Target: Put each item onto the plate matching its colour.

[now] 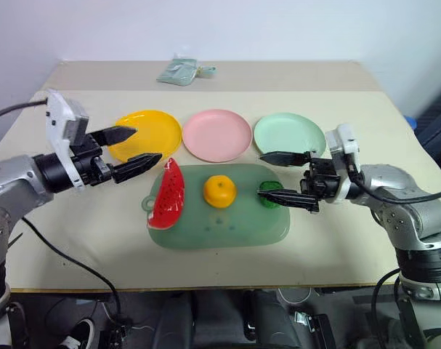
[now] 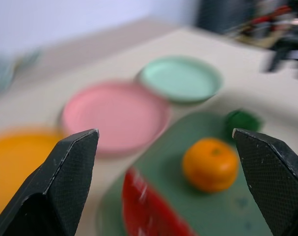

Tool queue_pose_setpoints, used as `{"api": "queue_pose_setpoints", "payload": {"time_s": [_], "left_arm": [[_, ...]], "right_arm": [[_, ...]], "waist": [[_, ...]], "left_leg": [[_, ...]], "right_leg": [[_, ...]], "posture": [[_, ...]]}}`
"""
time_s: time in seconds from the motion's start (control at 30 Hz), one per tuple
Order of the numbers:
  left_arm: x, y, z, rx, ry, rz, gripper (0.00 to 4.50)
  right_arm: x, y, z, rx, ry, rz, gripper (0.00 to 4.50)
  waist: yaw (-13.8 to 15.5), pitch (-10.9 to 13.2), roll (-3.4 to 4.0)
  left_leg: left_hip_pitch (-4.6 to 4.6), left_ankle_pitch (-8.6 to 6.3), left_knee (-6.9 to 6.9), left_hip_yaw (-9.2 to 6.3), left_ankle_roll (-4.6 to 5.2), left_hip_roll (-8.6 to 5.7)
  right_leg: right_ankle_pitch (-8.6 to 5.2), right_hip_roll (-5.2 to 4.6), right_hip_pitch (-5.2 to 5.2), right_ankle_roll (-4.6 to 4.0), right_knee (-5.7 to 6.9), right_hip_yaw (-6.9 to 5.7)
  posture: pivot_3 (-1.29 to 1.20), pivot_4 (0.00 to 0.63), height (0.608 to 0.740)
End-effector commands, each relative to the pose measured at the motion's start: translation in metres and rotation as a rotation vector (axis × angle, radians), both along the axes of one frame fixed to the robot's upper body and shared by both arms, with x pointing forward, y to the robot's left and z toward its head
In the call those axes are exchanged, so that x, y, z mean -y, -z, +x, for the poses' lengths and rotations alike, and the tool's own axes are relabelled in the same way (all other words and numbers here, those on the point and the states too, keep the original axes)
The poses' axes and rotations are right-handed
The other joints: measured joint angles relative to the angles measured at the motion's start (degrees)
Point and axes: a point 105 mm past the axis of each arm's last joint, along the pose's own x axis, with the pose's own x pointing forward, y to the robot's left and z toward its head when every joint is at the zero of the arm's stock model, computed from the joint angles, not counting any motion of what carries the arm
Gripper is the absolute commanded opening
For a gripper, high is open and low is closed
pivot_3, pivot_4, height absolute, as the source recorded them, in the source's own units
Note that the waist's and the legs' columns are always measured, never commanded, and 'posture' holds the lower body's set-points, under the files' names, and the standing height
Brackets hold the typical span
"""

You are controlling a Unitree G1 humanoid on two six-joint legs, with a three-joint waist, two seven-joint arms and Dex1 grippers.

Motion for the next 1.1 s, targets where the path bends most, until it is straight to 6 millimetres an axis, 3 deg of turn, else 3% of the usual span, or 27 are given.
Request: {"api": "queue_pose_setpoints", "payload": {"time_s": [0.03, 0.13, 0.37, 0.67, 0.8, 1.1], "left_arm": [[0.014, -0.002, -0.010, 0.031, -0.061, 0.085, 4.50], [0.012, 0.007, -0.010, 0.026, -0.173, 0.224, 4.50], [0.006, 0.029, 0.001, -0.090, -0.338, 0.175, 4.50], [0.022, 0.041, 0.016, -0.140, -0.373, 0.084, 4.50], [0.037, 0.052, 0.013, -0.188, -0.336, 0.111, 4.50], [0.044, 0.064, 0.010, -0.239, -0.323, 0.173, 4.50]], "right_arm": [[-0.002, -0.008, -0.002, 0.048, -0.037, 0.001, 4.30], [-0.006, -0.011, 0.001, 0.055, -0.041, 0.011, 4.30], [-0.008, -0.018, 0.006, 0.091, -0.036, 0.011, 4.30], [-0.008, -0.021, 0.002, 0.095, -0.027, 0.010, 4.30], [-0.006, -0.024, 0.002, 0.099, -0.017, 0.017, 4.30], [-0.004, -0.021, 0.003, 0.091, 0.002, 0.021, 4.30]], "waist": [[0.1, 0.0, -0.02], [0.2, 0.0, -0.03], [0.4, 0.0, -0.03], [0.4, 0.0, -0.04], [0.5, 0.0, -0.04], [0.5, 0.0, -0.04]], "left_leg": [[0.00, 0.00, 0.00, 0.01, 0.00, -0.01], [-0.01, 0.00, 0.02, 0.00, 0.00, -0.03], [0.00, 0.00, 0.02, 0.00, -0.01, -0.04], [-0.01, 0.01, 0.02, -0.02, -0.03, -0.07], [-0.01, 0.02, 0.02, -0.02, -0.03, -0.07], [-0.01, 0.02, 0.02, -0.02, -0.03, -0.07]], "right_leg": [[0.00, -0.03, 0.00, 0.00, 0.00, 0.00], [0.00, -0.03, 0.01, 0.00, -0.01, 0.00], [0.00, -0.01, 0.01, -0.01, -0.02, 0.00], [0.01, -0.02, 0.02, -0.01, -0.03, 0.00], [0.01, -0.02, 0.02, -0.01, -0.03, 0.00], [0.01, -0.02, 0.02, -0.01, -0.03, 0.00]], "posture": [[0.00, 0.150, 0.740], [0.00, 0.150, 0.740], [0.00, 0.150, 0.740], [0.00, 0.150, 0.740], [0.00, 0.150, 0.740], [0.00, 0.150, 0.740]]}}
